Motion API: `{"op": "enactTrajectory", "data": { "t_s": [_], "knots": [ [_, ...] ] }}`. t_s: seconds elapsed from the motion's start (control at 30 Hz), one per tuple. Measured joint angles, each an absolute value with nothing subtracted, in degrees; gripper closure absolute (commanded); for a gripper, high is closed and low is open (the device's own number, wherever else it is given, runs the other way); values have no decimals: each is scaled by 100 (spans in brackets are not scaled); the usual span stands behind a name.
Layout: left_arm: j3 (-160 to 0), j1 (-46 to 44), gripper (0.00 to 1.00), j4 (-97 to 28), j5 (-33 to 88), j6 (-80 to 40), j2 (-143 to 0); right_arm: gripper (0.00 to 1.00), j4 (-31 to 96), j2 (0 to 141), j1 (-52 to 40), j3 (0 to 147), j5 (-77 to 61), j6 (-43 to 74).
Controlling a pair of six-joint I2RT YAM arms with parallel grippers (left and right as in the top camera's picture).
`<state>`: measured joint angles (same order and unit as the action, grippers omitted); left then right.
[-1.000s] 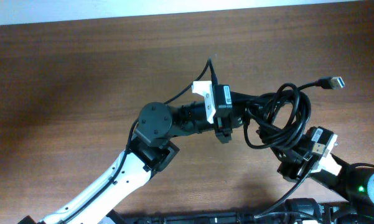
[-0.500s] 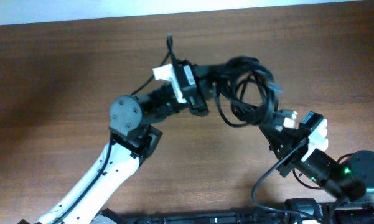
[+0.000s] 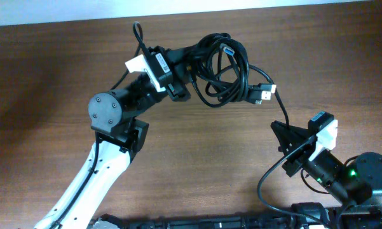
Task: Untangle cables
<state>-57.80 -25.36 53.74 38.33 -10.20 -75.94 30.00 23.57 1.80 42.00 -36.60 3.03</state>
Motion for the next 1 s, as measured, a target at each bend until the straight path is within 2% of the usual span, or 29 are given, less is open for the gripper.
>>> {"op": "enactTrajectory", "data": {
  "t_s": [0.1, 0.37, 0.7, 1.0],
  "knots": [
    [-5780, -2440, 100, 5295, 3876, -707, -7594, 96, 3002, 2357, 180, 4200, -3636, 301],
    [-5780, -2123, 100, 5186, 3787, 1011, -7594, 96, 3072, 2357, 180, 4200, -3575, 303],
    [-5780, -1461, 100, 5186, 3721, 937, -7585, 96, 3632, 2357, 180, 4200, -2526, 305],
    [-5780, -1396, 100, 4987, 3706, 873, -7583, 96, 3677, 2357, 180, 4200, -2110, 301]
  ]
}}
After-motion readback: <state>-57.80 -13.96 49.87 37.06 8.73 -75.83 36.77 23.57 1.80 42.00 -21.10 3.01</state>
